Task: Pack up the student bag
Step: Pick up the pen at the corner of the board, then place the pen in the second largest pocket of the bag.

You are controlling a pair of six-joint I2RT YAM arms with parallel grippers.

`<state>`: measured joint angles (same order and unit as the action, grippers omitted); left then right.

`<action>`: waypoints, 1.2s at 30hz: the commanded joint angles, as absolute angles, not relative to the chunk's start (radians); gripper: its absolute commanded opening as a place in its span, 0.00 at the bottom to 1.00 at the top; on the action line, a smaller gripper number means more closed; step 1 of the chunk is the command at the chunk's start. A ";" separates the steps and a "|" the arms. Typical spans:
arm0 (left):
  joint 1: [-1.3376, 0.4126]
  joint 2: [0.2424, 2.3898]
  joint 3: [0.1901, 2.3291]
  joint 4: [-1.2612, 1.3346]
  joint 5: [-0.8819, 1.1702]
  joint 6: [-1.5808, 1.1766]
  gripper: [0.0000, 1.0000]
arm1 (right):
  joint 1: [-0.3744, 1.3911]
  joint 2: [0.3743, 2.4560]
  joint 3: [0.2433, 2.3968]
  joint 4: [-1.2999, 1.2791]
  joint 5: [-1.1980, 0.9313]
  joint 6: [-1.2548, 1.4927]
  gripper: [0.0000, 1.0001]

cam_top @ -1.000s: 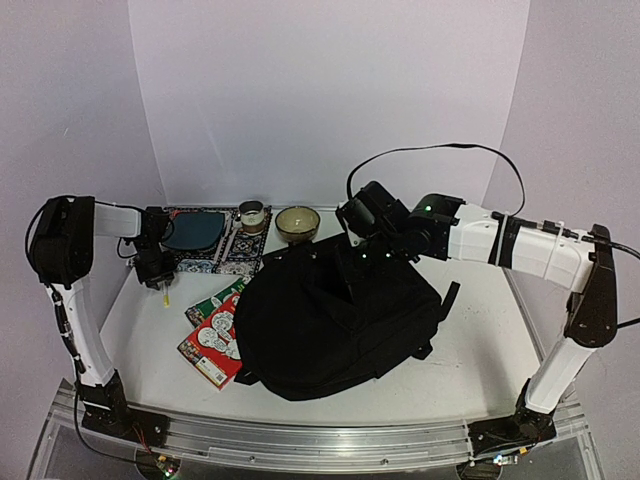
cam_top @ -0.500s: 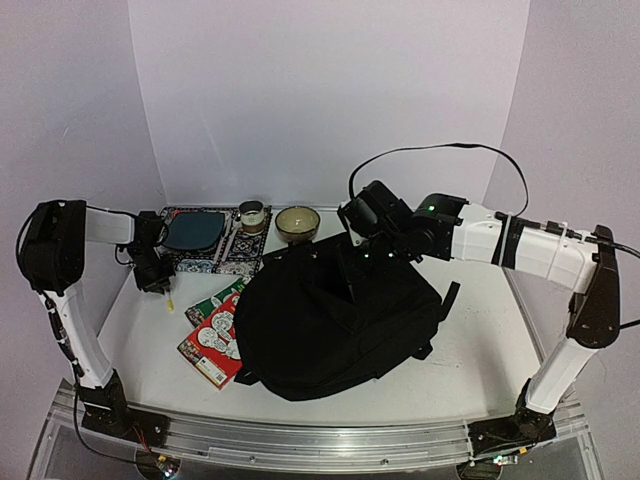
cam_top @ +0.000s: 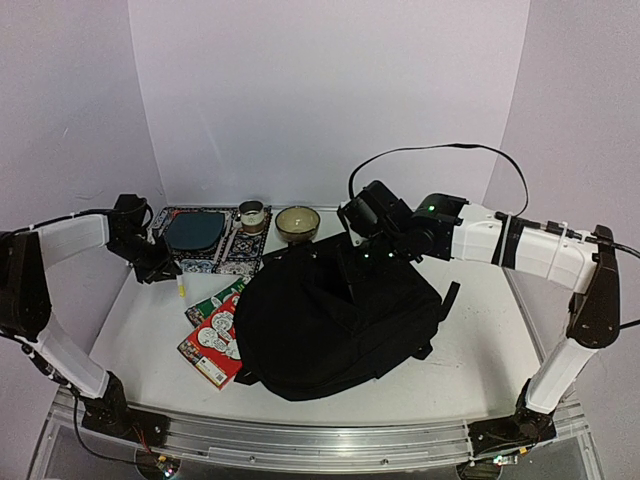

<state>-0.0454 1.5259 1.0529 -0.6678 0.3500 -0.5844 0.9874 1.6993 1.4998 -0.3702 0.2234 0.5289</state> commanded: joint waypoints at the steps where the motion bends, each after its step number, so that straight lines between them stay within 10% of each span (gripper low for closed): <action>1: -0.142 1.408 1.036 -0.585 0.485 -0.700 0.00 | 0.993 1.682 1.525 -0.359 0.222 0.535 0.00; 36: -0.806 1.754 1.335 -0.186 0.546 -0.924 0.00 | 0.995 1.731 1.579 -0.340 0.162 0.538 0.00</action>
